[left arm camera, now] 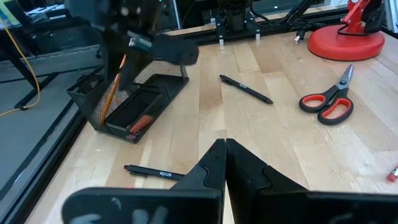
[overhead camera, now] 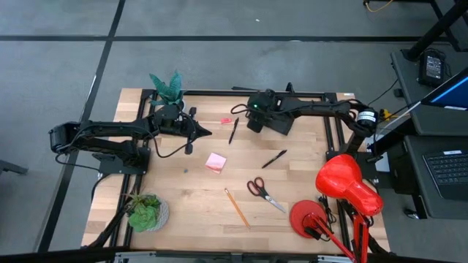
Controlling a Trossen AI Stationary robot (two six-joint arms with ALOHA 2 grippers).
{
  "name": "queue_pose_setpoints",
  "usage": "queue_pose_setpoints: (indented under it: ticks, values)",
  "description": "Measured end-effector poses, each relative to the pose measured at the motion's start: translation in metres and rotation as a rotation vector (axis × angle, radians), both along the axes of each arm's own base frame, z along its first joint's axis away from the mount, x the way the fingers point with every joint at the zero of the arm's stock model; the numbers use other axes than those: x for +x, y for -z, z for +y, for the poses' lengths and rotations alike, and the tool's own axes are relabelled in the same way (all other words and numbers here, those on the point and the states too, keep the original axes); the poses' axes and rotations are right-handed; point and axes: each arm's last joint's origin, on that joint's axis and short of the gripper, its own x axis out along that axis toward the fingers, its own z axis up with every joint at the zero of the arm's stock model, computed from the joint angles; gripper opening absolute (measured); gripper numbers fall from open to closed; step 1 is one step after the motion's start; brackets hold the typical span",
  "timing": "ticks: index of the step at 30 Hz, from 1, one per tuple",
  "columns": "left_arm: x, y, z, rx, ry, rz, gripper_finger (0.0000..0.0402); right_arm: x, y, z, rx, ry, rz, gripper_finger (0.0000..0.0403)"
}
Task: Pick and place office supplies into organizer
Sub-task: Put the bottom black ballpen into the black desk organizer
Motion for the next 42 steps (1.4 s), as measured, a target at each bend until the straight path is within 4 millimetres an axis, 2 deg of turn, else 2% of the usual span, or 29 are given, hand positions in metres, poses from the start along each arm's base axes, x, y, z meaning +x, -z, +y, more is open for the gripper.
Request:
queue_pose_setpoints:
  ticks: [5, 10, 14, 20, 28, 32, 36, 42]
  values:
    - [0.0, 0.0, 0.0, 0.001, 0.0, -0.002, 0.0001, 0.009, -0.017, 0.015, -0.008, -0.08, 0.039, 0.0102]
    - [0.002, -0.001, -0.004, 0.002, 0.022, -0.008, 0.0002, 0.012, -0.021, 0.039, 0.022, -0.161, 0.043, 0.0092]
    - [0.004, -0.001, -0.012, 0.001, 0.059, -0.008, 0.0001, 0.011, -0.018, 0.059, 0.124, -0.263, -0.006, 0.0084]
    - [0.005, -0.003, -0.022, 0.005, 0.107, -0.012, 0.0001, -0.002, -0.005, 0.087, 0.18, -0.299, -0.065, 0.0071]
    - [-0.008, -0.005, -0.032, -0.021, 0.053, 0.068, 0.0001, -0.024, -0.004, 0.119, 0.213, -0.322, -0.167, 0.0067]
    - [-0.012, -0.005, -0.039, -0.012, 0.047, 0.096, 0.0003, -0.035, 0.002, 0.127, 0.189, -0.336, -0.219, 0.0067]
    - [-0.012, -0.005, -0.044, -0.011, 0.075, 0.106, 0.0001, -0.053, 0.014, 0.129, 0.213, -0.315, -0.184, 0.0067]
    - [-0.011, -0.005, -0.046, 0.028, 0.097, 0.106, 0.0003, -0.067, 0.032, 0.132, 0.353, -0.28, -0.151, 0.0067]
